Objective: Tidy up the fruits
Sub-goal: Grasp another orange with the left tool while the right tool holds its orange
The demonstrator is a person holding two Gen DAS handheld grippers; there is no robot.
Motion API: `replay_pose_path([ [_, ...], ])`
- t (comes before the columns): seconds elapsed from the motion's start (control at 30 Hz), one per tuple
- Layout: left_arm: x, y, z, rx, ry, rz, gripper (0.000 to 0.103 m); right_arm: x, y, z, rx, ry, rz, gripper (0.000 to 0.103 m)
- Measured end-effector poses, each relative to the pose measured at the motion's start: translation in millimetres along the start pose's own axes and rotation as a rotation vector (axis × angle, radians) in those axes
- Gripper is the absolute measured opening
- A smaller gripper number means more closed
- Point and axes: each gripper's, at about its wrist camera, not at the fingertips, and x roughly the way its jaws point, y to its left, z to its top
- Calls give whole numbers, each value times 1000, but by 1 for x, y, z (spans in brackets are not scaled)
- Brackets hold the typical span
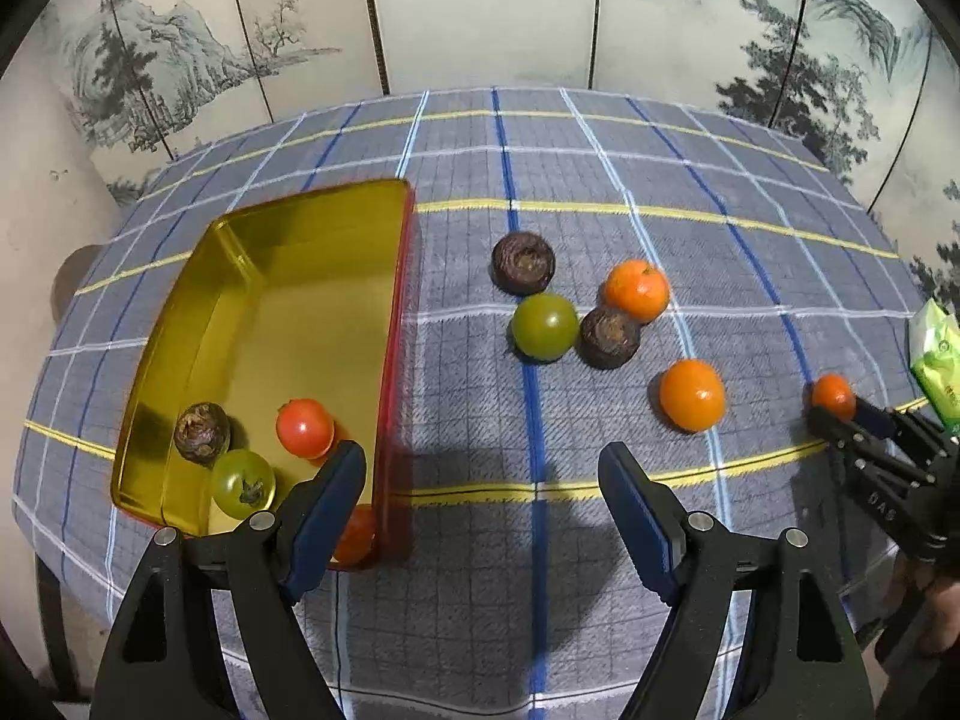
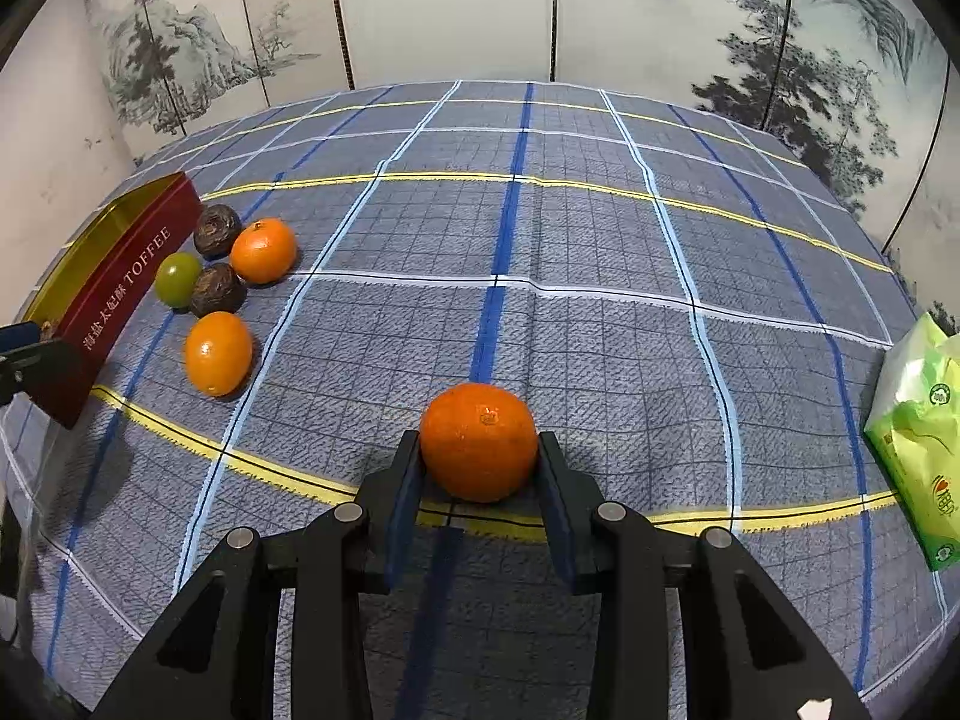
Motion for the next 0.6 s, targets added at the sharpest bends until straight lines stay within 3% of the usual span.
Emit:
replay_pose_path([
  [0.3,5,-30,9,19,47,-112,79,0,-3,-2,-5,-11,5,34],
  [0.6,28,-66,19,22,106,-164,79,-5,-13,-10,4,-16,-5,34],
])
